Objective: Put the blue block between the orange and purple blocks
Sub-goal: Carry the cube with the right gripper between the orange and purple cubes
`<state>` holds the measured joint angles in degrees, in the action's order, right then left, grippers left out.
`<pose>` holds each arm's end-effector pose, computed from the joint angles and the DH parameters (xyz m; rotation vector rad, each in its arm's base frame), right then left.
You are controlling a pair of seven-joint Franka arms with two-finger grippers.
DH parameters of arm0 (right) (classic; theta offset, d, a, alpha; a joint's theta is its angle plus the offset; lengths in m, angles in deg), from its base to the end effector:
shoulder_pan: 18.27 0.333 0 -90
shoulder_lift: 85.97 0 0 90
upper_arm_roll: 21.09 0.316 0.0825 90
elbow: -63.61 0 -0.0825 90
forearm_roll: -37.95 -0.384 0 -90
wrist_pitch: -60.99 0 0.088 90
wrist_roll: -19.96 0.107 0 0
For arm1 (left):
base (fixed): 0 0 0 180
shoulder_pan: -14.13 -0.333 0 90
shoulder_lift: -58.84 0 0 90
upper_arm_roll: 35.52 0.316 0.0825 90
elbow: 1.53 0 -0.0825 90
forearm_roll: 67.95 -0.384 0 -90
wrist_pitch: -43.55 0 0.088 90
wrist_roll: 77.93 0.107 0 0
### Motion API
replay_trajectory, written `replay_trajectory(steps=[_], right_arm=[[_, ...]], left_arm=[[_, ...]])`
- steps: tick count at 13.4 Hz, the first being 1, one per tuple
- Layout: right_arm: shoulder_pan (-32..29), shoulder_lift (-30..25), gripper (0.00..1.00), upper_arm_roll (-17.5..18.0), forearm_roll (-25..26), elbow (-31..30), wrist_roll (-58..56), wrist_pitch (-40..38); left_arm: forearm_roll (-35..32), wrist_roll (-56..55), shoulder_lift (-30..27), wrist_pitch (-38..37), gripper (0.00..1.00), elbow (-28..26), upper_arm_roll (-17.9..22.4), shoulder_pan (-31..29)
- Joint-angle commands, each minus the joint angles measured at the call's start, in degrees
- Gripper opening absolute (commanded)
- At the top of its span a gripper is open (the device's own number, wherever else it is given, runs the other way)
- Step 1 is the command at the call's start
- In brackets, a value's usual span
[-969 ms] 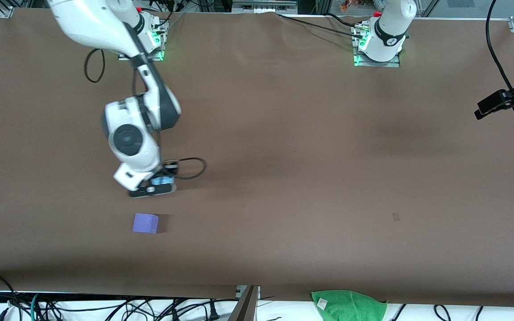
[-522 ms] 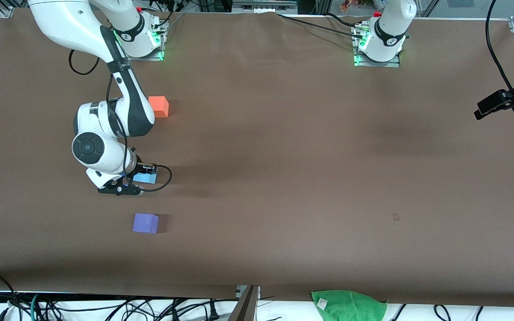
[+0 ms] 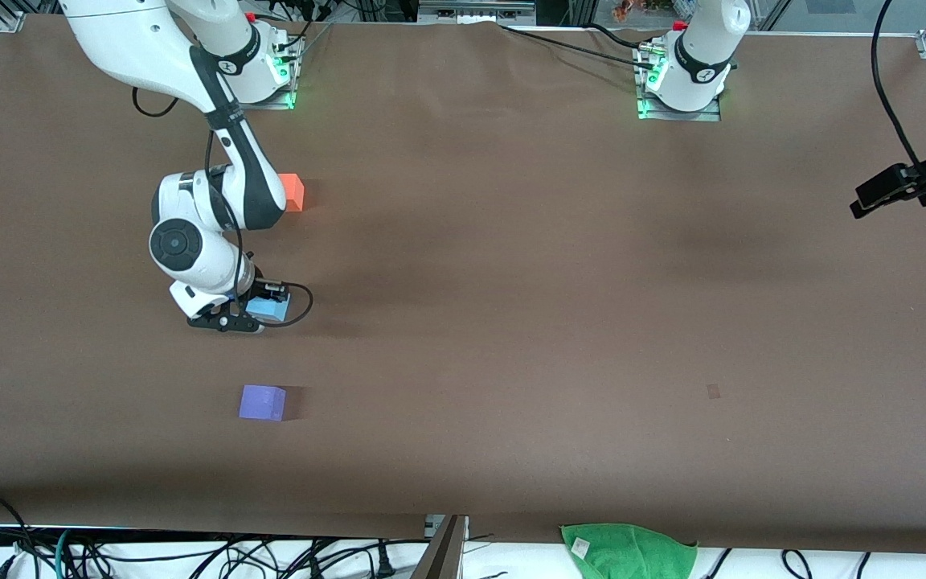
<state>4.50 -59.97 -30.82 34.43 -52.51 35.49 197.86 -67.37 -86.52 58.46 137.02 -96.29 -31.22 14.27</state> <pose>0.5764 0.1355 0.2175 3.0830 -0.1178 -0.1122 0.5545 0.0394 0.5941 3.1120 0.3488 -0.0255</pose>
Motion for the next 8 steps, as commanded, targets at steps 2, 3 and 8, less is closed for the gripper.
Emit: replay_trajectory(steps=[2,3,8], right_arm=[[0.8,-4.2,0.58,0.5,-0.2,-5.3,0.0,1.2],[0.8,-4.5,0.58,1.3,-0.2,-5.7,0.0,1.4],[0.9,-4.5,0.58,2.0,0.3,-6.3,-2.4,1.6]], left_arm=[[2.3,-0.2,2.2,0.7,1.0,2.4,0.6,0.2],[2.8,-0.2,2.2,0.8,1.0,2.4,0.6,0.2],[3.6,-0.2,2.3,0.8,1.0,2.4,0.6,0.2]])
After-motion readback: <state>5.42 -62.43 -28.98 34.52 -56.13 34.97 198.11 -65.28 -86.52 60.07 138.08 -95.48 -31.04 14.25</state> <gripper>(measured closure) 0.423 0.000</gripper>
